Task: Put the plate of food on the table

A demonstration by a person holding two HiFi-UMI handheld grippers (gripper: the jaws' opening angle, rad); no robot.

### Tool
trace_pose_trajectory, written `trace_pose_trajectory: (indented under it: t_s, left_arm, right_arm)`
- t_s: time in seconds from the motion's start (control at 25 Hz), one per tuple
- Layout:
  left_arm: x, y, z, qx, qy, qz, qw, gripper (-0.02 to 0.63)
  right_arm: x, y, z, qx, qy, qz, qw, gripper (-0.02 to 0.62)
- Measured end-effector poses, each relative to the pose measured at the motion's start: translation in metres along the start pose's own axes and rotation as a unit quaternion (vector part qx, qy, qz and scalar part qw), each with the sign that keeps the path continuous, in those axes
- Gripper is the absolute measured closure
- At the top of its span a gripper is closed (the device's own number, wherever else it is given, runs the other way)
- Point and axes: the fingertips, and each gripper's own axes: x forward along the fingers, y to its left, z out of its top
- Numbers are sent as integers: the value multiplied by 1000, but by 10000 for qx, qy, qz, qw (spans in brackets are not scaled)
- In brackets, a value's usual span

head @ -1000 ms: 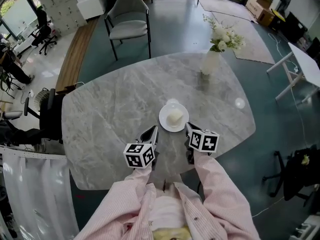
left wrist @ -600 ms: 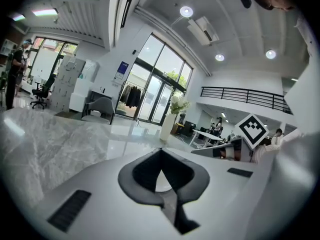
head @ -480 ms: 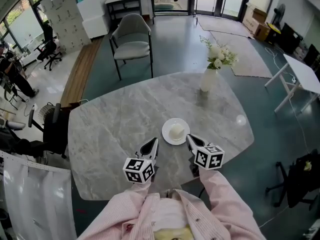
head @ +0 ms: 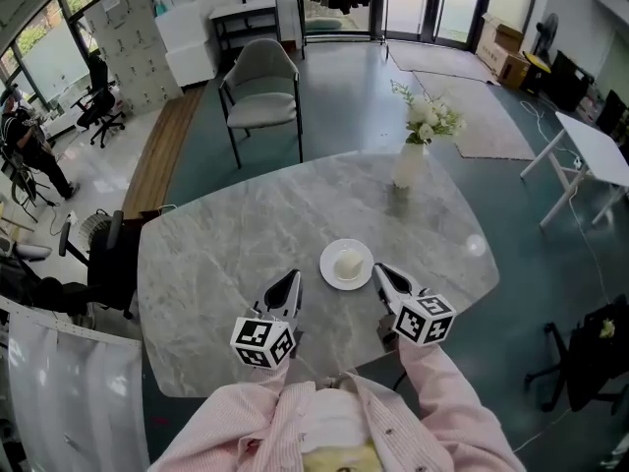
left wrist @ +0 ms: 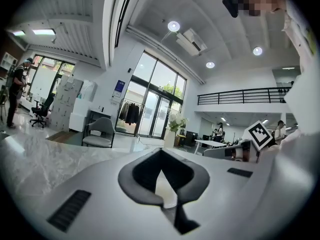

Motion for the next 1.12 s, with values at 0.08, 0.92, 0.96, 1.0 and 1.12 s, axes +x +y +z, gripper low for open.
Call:
trace_pose_trajectory:
  t_s: [0.08, 0.92, 0.96, 1.0, 1.12]
  left_arm:
    - [-5, 2, 5, 50, -104, 43, 9999, 607]
    - [-18, 13, 28, 345, -455, 388, 9976, 607]
    - [-19, 13, 28, 348, -454, 397, 9976, 607]
    - [-19, 14, 28, 349, -454, 404, 9975, 607]
    - [-19, 15, 27, 347, -443, 428, 9975, 607]
  right_arm:
    - [-2, 3, 7, -68, -152, 26, 9999, 589]
    - [-20, -1, 31, -440, -697, -250, 9963, 591]
    - [-20, -1, 31, -439, -697, -267, 9962, 591]
    - [-20, -2, 30, -438, -695, -282, 9962, 591]
    - [-20, -4, 30, -439, -694, -315, 9961, 591]
